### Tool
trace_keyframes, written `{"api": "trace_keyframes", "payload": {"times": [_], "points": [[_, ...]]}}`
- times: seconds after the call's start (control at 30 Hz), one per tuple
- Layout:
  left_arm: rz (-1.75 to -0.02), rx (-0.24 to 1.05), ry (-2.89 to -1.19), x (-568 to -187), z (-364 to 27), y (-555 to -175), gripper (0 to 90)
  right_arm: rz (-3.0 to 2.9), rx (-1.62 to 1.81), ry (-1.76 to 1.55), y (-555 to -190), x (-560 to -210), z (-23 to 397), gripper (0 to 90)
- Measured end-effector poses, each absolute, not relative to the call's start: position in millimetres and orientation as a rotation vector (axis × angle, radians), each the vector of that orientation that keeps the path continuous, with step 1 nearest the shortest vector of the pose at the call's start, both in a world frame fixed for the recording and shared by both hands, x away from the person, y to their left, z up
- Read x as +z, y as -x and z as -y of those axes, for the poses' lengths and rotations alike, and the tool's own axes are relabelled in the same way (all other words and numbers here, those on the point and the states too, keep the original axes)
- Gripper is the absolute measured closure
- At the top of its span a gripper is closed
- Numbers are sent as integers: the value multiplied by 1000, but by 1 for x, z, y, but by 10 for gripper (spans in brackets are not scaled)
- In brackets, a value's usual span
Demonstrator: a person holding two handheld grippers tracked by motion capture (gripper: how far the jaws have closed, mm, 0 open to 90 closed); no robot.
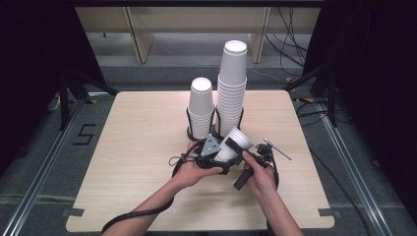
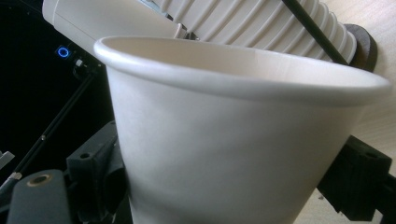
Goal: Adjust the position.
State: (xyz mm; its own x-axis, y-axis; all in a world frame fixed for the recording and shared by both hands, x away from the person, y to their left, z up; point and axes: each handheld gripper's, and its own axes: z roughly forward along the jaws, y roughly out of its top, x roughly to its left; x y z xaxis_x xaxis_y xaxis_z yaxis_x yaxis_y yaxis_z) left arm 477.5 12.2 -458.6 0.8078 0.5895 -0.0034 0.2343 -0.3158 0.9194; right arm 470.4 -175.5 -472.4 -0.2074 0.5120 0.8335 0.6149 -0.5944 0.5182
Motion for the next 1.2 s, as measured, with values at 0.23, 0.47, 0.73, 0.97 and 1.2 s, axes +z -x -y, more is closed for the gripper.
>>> {"api": "trace_keyframes", "payload": {"times": [0.23,0.47,0.73,0.97,1.2], "points": [[-625,394,-1899,-459,-13,-477,205,1443,-1961,1924,-471,-473,177,160],[-613,375,-1917,-457,-18,-478,103,1478,-1987,1945,-470,-467,177,167],[-594,375,-1934,-455,-31,-472,9,1642,-2053,1947,-471,-459,183,168],[-594,375,-1915,-455,-55,-462,20,1773,-2127,1945,-468,-455,188,169],[-612,403,-1864,-456,-78,-457,31,1912,-2138,1965,-466,-453,194,169]]}}
